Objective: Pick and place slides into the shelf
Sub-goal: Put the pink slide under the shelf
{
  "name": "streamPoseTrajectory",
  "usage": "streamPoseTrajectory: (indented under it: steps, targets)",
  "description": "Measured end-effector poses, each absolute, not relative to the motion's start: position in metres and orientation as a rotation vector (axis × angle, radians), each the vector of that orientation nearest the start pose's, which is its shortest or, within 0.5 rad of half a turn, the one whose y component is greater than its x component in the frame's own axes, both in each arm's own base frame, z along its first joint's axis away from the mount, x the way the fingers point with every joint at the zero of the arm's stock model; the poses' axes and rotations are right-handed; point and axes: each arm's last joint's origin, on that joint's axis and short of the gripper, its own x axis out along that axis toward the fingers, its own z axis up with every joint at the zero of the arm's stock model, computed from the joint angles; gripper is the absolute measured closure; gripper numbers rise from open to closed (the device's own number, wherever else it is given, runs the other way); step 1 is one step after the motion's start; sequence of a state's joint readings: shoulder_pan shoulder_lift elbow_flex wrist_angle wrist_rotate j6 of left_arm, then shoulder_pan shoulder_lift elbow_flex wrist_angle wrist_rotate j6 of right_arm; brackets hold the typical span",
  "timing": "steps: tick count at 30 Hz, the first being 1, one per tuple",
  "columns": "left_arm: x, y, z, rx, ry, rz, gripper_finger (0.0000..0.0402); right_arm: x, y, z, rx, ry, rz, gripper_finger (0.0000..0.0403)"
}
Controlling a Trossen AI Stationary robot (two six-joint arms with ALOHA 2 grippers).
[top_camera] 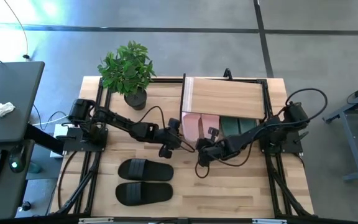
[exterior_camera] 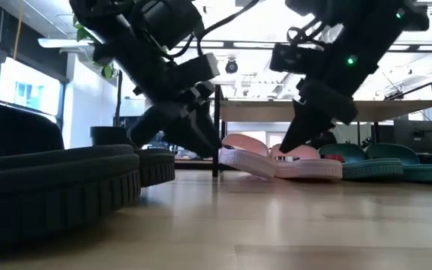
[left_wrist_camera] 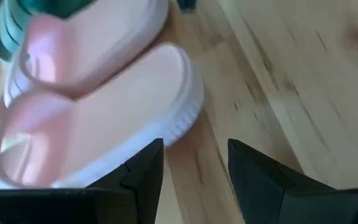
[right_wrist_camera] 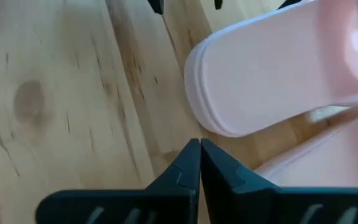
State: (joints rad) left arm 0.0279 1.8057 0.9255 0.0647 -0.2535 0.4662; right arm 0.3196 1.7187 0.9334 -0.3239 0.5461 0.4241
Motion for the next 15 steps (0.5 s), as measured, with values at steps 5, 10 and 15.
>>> streamPoseTrajectory:
  steps: [5,10,15]
  targets:
    - [0.352,0.02,0.136,0.524,0.849,0.085,0.0238,0.303,0.07,0.138,-0.051,0.936,-0.395,0.0403]
    - [0.359,0.029,0.133,0.503,0.841,0.089,0.0238,0.303,0.062,0.132,-0.046,0.894,-0.392,0.0403]
    - [0.371,0.036,0.126,0.487,0.863,0.071,0.0238,0.302,0.056,0.129,-0.05,0.889,-0.399,0.0403]
